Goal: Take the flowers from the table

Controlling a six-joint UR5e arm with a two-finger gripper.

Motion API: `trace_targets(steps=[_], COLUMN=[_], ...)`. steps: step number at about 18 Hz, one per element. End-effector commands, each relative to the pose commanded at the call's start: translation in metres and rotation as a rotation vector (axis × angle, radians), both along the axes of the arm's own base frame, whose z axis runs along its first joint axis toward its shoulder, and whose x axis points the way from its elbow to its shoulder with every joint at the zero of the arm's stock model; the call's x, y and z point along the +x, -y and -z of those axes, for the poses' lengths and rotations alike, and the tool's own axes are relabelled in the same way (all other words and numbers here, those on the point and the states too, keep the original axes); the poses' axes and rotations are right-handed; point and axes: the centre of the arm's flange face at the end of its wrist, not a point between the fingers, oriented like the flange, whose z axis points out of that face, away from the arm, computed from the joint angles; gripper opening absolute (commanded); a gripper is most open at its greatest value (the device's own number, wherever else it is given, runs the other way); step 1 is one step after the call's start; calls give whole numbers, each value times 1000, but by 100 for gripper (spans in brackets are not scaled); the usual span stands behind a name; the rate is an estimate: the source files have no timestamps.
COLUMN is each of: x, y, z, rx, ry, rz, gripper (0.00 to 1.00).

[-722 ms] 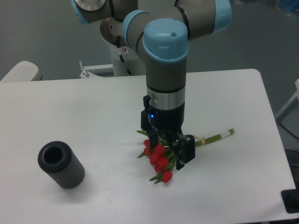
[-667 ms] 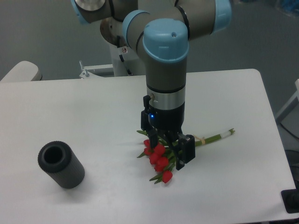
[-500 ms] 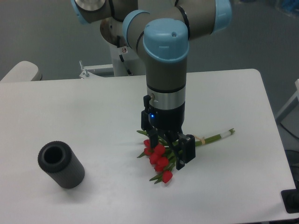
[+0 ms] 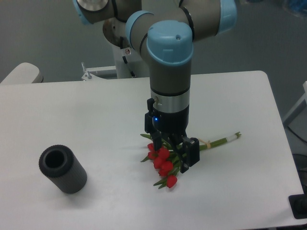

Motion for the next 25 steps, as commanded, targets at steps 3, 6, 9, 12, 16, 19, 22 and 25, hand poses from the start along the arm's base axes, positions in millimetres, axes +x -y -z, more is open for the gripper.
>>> trace_targets(steps=[3, 6, 9, 12, 16, 19, 22, 25], x=[5, 3, 5, 8, -6, -17, -27, -31], y=[9, 28, 38, 45, 47, 38, 50, 52], z=[11, 27, 45, 78, 106, 140, 150, 171], rx=[-22, -104, -211, -290, -322, -381, -384, -408], ry=[9, -14, -58, -59, -29, -8, 14, 41], rz=[-7, -43, -58, -67, -69, -16, -34, -34], gripper=[99, 99, 99, 99, 99, 99, 99, 99])
